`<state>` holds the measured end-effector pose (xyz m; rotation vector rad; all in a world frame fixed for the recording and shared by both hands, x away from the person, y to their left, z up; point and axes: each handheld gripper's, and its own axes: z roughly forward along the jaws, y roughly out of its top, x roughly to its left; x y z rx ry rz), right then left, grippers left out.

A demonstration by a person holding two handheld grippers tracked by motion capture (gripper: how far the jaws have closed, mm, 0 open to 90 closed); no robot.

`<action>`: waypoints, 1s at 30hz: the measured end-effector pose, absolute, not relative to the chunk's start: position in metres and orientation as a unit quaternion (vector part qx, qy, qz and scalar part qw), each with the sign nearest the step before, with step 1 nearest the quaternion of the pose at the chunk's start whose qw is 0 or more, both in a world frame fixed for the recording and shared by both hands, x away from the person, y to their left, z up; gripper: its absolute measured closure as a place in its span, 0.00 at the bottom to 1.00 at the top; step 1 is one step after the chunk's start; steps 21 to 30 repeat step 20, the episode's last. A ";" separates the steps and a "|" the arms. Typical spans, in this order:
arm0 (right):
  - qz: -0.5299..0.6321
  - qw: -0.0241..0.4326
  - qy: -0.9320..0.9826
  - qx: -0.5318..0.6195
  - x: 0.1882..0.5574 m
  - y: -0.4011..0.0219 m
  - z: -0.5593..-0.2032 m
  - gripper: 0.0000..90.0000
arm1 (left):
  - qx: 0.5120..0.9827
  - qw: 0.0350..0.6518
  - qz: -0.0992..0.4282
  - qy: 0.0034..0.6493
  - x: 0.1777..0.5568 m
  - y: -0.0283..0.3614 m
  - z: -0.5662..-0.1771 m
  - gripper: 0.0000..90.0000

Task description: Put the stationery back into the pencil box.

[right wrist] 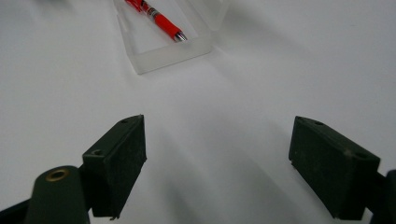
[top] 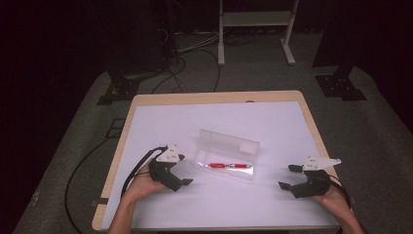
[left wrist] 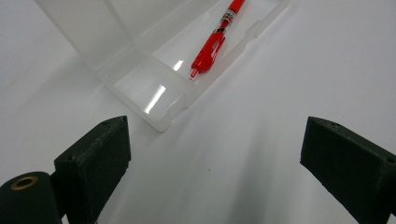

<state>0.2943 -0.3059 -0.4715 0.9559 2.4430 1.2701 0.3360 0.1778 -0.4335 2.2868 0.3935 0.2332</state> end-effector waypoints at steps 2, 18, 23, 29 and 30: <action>0.433 0.113 0.833 0.325 0.294 -0.305 -0.472 0.20 | 0.901 0.393 0.094 0.158 0.334 0.181 -0.434 0.09; 0.433 0.112 0.833 0.326 0.293 -0.305 -0.473 0.20 | 0.889 0.407 0.113 0.179 0.319 0.197 -0.436 0.08; 0.433 0.112 0.833 0.328 0.293 -0.305 -0.473 0.20 | 0.883 0.414 0.116 0.188 0.315 0.199 -0.437 0.08; 0.433 0.112 0.833 0.328 0.293 -0.305 -0.473 0.20 | 0.883 0.414 0.116 0.188 0.315 0.199 -0.437 0.08; 0.433 0.112 0.833 0.328 0.293 -0.305 -0.473 0.20 | 0.883 0.414 0.116 0.188 0.315 0.199 -0.437 0.08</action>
